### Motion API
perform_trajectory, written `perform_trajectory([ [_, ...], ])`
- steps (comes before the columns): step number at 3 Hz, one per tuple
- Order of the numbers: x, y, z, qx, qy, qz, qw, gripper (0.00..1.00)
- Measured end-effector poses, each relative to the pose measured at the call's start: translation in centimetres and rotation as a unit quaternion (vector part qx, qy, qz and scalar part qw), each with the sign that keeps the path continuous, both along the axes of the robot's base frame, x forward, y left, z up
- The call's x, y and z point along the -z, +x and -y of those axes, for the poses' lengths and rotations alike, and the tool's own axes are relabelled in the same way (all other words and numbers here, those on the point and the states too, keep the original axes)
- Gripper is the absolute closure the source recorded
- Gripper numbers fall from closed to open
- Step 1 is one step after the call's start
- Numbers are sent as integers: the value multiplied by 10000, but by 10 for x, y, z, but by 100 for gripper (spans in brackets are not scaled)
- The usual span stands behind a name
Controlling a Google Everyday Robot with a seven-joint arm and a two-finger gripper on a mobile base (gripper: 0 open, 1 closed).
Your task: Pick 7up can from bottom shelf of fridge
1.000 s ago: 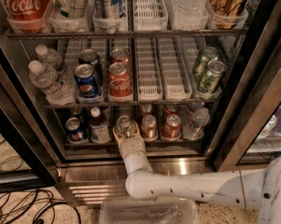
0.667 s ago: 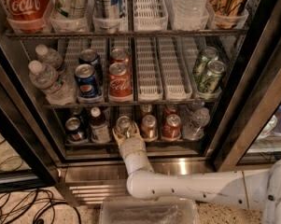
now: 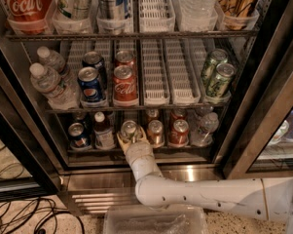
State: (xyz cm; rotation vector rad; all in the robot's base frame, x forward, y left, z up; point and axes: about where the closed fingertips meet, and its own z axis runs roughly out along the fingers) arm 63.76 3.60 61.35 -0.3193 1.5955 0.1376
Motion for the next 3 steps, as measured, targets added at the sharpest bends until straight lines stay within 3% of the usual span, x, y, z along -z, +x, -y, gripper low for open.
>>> perform_trajectory([
  [3, -12, -6, 2, -133, 145, -150, 9997, 100],
])
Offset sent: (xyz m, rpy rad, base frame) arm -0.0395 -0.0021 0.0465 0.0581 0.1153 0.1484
